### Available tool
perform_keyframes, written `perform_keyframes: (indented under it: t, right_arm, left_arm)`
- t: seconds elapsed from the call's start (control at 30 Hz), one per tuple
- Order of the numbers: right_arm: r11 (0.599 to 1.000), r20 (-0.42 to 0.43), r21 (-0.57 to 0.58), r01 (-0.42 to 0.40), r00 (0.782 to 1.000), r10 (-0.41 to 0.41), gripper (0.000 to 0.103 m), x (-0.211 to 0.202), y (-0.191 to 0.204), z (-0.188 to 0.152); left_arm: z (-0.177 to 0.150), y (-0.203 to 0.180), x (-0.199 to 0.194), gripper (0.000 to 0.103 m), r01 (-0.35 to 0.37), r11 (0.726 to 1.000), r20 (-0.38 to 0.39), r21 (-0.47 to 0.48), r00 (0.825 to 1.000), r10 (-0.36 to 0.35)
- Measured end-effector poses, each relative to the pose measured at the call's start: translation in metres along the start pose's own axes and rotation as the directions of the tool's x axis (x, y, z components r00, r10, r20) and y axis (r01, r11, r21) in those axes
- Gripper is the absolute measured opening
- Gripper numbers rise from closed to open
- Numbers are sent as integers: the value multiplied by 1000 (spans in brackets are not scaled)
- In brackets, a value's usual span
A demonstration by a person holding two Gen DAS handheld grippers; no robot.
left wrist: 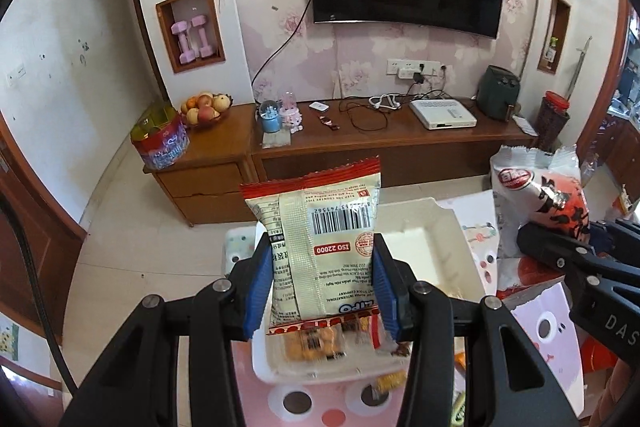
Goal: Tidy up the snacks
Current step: 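Carry both bags over the white bin and open both tools to drop them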
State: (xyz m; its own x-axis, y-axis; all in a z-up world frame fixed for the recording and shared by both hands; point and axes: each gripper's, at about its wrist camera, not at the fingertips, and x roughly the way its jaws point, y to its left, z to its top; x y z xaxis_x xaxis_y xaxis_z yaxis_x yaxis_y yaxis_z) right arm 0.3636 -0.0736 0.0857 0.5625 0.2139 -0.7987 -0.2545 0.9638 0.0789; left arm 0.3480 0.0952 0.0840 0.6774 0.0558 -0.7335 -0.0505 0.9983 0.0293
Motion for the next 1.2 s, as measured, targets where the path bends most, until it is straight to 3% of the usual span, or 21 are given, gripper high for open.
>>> perform_keyframes:
  t: [0.33,0.4,0.43,0.47,0.63,1.2]
  right_arm:
    - [1000,-43,7,28,999,-28,35,55,-3,32]
    - [1000,-54,9,27,998,-26,35,63,-2,34]
    - [999,-59,11,30,998,-29,37,66,-2,35]
    - [999,-59,17,34,998,-33,41,69,-2,34]
    - [999,-36,28,38,999,-37,54,68,0,33]
    - [1000,-68,21,-1,998,2,55,56,11,15]
  left_arm:
    - [18,0,61,47,-8,1000,-81,-2,997,7]
    - [17,3,69,65,-6,1000,-98,-19,995,4]
    - [17,4,71,81,-13,1000,-97,-25,995,10]
    - [17,6,72,89,-24,999,-88,-30,996,21]
    - [10,10,74,90,-49,999,-92,-23,995,47]
    - [-10,17,55,90,-56,998,-110,-16,992,54]
